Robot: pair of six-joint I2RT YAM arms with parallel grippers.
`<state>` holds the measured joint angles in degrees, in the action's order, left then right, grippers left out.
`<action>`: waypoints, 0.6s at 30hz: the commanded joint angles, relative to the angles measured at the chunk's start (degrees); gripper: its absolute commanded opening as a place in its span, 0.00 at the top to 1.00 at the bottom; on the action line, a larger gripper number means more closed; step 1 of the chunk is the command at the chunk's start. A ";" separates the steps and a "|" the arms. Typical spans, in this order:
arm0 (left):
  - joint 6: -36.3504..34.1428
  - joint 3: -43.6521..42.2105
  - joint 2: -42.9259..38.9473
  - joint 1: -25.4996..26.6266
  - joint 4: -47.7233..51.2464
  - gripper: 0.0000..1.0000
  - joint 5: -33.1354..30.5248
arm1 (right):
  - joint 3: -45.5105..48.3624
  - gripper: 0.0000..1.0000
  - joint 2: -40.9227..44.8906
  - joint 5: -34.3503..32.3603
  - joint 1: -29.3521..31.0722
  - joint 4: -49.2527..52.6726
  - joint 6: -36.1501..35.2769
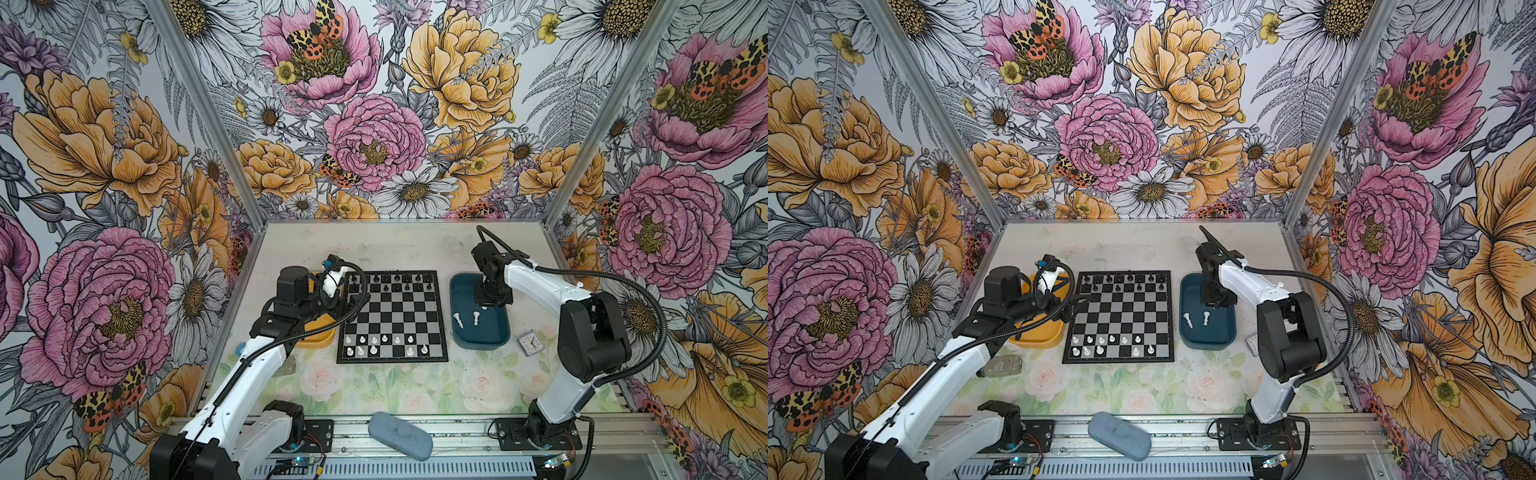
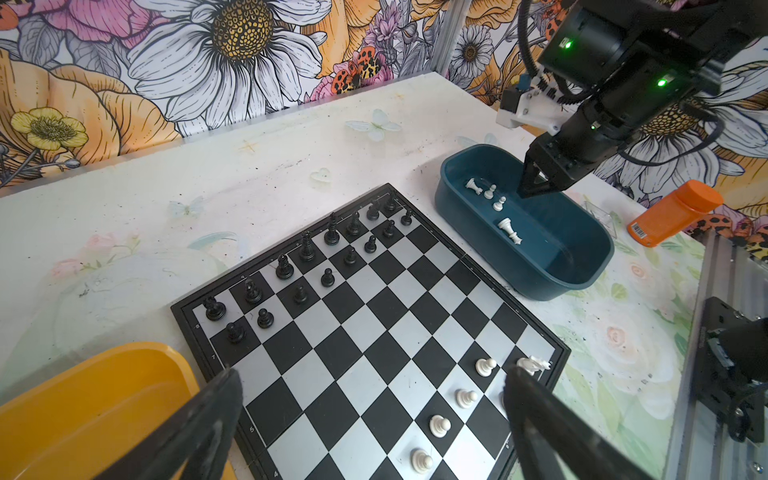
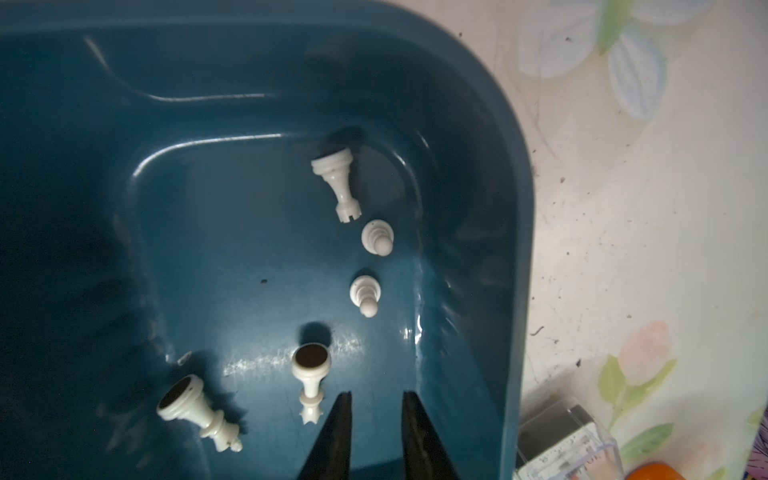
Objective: Set up the chess pieces on the board
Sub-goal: 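Lower the right gripper into the tray and grasp a white pawn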
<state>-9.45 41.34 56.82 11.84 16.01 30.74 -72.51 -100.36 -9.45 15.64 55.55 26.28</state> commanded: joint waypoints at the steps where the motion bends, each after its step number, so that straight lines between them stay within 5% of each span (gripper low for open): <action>1: -0.38 1.20 0.34 -0.67 -1.68 0.01 1.50 | 0.15 0.76 -1.62 -0.59 -0.77 -2.92 -1.14; 18: -0.30 1.37 0.84 -0.83 -1.60 0.01 1.51 | -0.32 0.77 -5.88 1.06 -2.98 -6.76 -1.67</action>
<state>-9.45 41.34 57.41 11.44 16.01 30.89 -72.53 -105.06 -8.75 13.04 50.48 25.34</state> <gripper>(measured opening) 0.989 0.232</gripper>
